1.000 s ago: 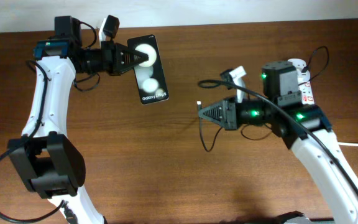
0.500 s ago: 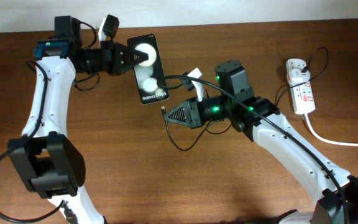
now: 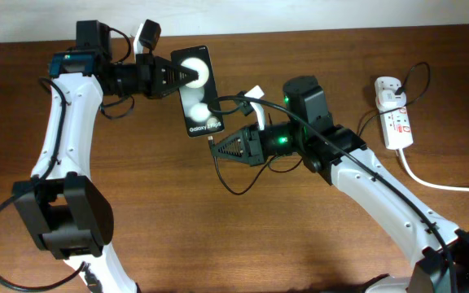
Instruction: Plug charger to phone and switch on socket
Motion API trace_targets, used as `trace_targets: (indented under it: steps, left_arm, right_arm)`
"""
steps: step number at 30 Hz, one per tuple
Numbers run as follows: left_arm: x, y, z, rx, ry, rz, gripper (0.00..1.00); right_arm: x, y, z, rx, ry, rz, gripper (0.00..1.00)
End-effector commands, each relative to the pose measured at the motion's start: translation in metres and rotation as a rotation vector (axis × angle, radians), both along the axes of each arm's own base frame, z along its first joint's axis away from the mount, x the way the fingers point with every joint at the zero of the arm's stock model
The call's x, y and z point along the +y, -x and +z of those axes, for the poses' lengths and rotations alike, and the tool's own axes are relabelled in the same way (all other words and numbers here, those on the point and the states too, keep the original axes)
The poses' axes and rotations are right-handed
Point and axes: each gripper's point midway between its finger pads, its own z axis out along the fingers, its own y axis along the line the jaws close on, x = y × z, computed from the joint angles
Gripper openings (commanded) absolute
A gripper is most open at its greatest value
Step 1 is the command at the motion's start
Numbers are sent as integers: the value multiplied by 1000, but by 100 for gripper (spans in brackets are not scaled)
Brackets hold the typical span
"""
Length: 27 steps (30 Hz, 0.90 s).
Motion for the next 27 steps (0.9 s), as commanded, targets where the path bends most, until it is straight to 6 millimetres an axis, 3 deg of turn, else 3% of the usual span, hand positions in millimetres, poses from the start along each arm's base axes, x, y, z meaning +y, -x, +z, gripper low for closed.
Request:
trace_targets:
  steps: [1,14,27]
  left_arm:
    - [-1,7,16,-47,34,-15,0]
    - [-1,7,16,-47,35,-15,0]
    - [-1,7,16,-48,34,-15,0]
  right_arm:
    - [3,4,3,2,-18,24,4]
    - [11,10,2,25,-17,42,4]
    - [7,2,-4,42,4,-2,4]
